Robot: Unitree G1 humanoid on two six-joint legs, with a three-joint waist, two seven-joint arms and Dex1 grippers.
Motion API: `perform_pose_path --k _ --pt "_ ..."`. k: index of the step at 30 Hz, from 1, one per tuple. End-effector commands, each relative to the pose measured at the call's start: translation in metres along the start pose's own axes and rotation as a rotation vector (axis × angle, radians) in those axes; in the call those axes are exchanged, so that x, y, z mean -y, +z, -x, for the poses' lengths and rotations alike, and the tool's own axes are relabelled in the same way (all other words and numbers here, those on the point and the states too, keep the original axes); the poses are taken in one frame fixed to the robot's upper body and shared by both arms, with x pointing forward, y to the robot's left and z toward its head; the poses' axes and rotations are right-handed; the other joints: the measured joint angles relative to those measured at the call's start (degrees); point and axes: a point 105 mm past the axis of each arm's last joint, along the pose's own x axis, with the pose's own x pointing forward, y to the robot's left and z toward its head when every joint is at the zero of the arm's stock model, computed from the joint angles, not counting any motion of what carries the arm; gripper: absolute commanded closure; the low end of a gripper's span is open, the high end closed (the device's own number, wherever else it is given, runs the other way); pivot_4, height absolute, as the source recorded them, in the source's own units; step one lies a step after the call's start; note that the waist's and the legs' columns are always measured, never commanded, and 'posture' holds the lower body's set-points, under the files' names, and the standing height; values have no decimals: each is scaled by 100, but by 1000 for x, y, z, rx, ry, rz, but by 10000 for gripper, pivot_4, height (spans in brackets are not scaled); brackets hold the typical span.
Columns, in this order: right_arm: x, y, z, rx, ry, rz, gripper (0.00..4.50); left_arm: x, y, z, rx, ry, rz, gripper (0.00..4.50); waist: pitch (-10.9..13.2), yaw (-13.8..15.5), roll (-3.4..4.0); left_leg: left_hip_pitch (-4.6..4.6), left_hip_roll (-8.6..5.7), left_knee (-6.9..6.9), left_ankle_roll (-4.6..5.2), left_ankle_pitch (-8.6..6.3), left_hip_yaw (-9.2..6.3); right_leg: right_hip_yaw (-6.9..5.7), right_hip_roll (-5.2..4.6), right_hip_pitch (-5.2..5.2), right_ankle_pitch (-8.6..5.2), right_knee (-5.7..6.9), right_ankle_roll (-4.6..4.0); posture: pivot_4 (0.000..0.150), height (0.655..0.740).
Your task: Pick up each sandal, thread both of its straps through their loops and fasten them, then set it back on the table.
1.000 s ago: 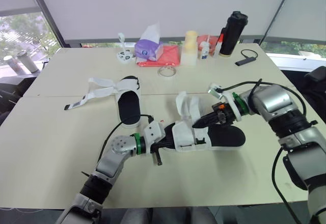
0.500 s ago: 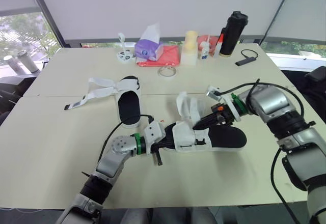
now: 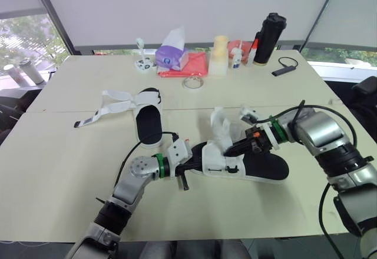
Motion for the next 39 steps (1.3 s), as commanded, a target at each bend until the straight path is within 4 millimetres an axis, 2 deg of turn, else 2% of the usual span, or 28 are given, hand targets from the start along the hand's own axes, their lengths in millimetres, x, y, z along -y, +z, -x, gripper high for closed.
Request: perform_pose_path --k 1,8,20,24,31,35,39 --pt "-2 -4 3 -6 -22 40 44622 8 -23 1 -84 -21 48 45000 0 0 0 0 0 0 0 0 0 0 0 0 0 0 0 1500 7400" --pt "-10 7 8 50 -8 16 44622 11 -23 1 -84 -26 52 45000 0 -1 0 0 0 0 0 0 0 0 0 0 0 0 0 1500 7400" --pt "-15 9 13 96 -52 -6 44622 11 -23 0 -83 -29 53 45000 0 3 0 0 1 0 0 0 0 0 0 0 0 -1 0 1500 7400" --pt "-20 5 8 96 -51 -8 44622 12 -23 -1 -80 -32 54 45000 0 3 0 0 1 0 0 0 0 0 0 1 0 -1 -1 1500 7400" --pt "-23 -5 10 87 -66 -25 44622 12 -23 -1 -82 -33 53 45000 0 6 0 0 1 0 0 0 0 0 0 1 -1 -1 -1 1500 7400" --pt "-34 -8 0 81 -51 -11 44622 11 -23 -2 -82 -35 54 45000 0 0 0 0 1 -1 1 0 -1 0 0 2 -1 -2 -1 1500 7400" --pt "-33 -9 0 83 -87 16 44622 11 -23 -2 -81 -35 51 45000 0 -2 -1 0 2 -1 1 0 0 0 0 1 -1 -2 -1 1500 7400"
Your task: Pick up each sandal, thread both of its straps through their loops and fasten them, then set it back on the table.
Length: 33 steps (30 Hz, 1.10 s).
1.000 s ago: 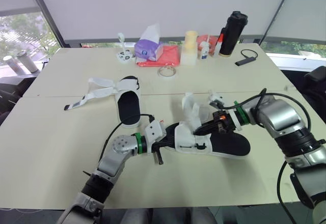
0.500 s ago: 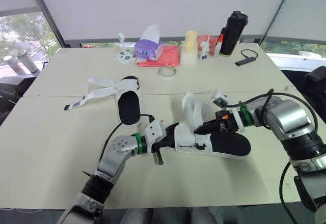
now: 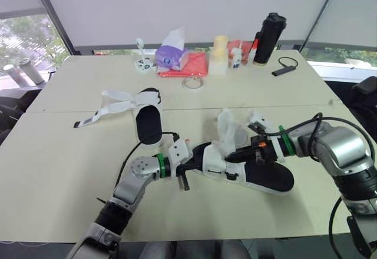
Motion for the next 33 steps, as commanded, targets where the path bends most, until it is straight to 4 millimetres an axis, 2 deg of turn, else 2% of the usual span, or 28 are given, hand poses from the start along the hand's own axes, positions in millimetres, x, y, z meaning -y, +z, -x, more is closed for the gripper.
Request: perform_pose_path --k 1,6,11,16,19,24,26,29,33 --pt "-1 0 3 0 -25 30 44622 10 -22 0 -83 -32 46 45000 0 0 0 0 0 0 0 0 0 0 0 0 0 0 0 1500 7400" --pt "3 2 7 17 -66 37 44622 10 -23 1 -84 -30 46 45000 0 1 -1 1 1 0 0 0 1 0 0 1 0 0 -1 1500 7400" --pt "-9 -4 4 17 -44 33 44622 12 -23 0 -82 -34 50 45000 -1 6 -1 2 1 0 0 0 0 0 0 2 0 0 -1 1500 7400" --pt "-11 -6 7 24 -58 17 44622 12 -23 -1 -83 -41 46 45000 -1 8 -1 2 1 1 0 0 1 0 0 4 -1 -1 -1 1500 7400" --pt "-14 -6 9 27 -52 20 36409 12 -23 -1 -84 -44 44 45000 -1 13 -1 2 1 1 0 0 0 0 0 6 -1 -4 -2 1500 7400" --pt "-16 -5 12 29 -58 28 10391 12 -22 -2 -82 -46 44 45000 -1 7 -1 3 2 1 0 0 0 0 0 7 -1 -5 -2 1500 7400" --pt "-12 -1 20 38 -106 40 226 12 -22 -2 -81 -45 44 45000 -1 9 -1 3 2 1 1 0 1 0 0 8 -2 -5 -3 1500 7400" --pt "-14 4 38 38 -132 56 226 12 -23 -2 -81 -43 47 45000 -1 15 -1 3 2 2 0 0 1 0 -1 8 -5 -6 -9 1500 7400" --pt "-22 5 53 33 -146 63 226 12 -23 -2 -80 -41 50 45000 -1 15 -1 3 3 1 0 0 2 0 -1 7 -7 -7 -11 1500 7400"
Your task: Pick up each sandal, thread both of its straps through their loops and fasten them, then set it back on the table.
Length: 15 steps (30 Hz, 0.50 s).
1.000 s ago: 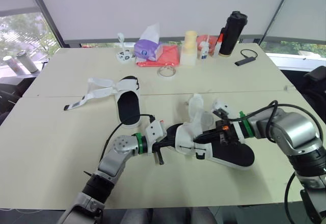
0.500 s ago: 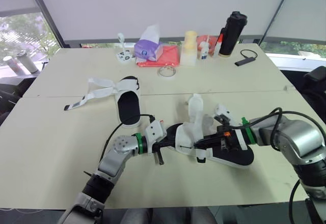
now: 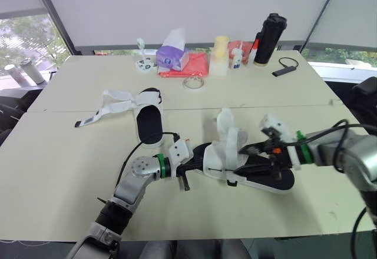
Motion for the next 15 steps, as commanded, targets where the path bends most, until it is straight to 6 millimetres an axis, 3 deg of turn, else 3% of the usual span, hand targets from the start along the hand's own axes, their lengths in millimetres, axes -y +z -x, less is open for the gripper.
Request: perform_pose_path --k 1,7,15 --pt "-11 8 14 23 4 23 226 12 -22 -2 -77 -36 48 45000 0 2 0 0 0 0 0 0 0 0 0 0 0 0 1 1500 7400" --pt "-33 -5 21 11 50 -76 226 12 -22 -4 -72 -36 52 45000 0 14 -1 -1 1 0 1 0 1 0 -1 3 -5 -2 -9 1500 7400" --pt "-51 -36 -1 -1 106 -222 226 13 -18 -6 -60 -41 54 45000 -1 30 -3 -1 1 2 1 0 3 0 -5 5 -7 -5 -13 1500 7400"
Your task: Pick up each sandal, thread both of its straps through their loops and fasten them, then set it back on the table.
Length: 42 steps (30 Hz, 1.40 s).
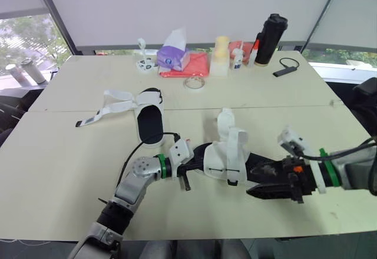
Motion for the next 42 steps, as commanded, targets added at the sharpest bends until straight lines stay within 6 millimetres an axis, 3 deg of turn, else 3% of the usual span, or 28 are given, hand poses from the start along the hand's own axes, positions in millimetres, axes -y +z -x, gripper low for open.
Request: perform_pose_path --k 1,10,21,40,42 --pt "-8 -8 -10 7 24 -9 226 13 -17 -3 -63 -40 45 45000 0 7 -1 0 0 0 0 0 0 0 0 0 0 0 0 1500 7400" --pt "-3 -20 -29 38 28 -96 226 22 -16 4 -65 -32 62 45000 -2 -20 -3 0 1 -1 2 -1 0 0 1 -1 -1 -1 0 1500 7400" --pt "23 -6 -45 103 -45 -82 226 20 -15 6 -68 -14 65 45000 -2 -33 -3 0 1 -1 2 -1 0 0 1 -2 -2 -2 -2 1500 7400" --pt "13 11 -52 144 25 -59 226 19 -17 6 -74 -7 66 45000 -2 -34 -3 0 2 -1 2 -1 -1 0 1 -4 -1 -2 -3 1500 7400" --pt "13 11 -52 143 27 -61 5303 20 -17 5 -73 -7 65 45000 -2 -32 -3 0 2 -1 2 -1 -1 0 1 -4 -1 -2 -4 1500 7400"
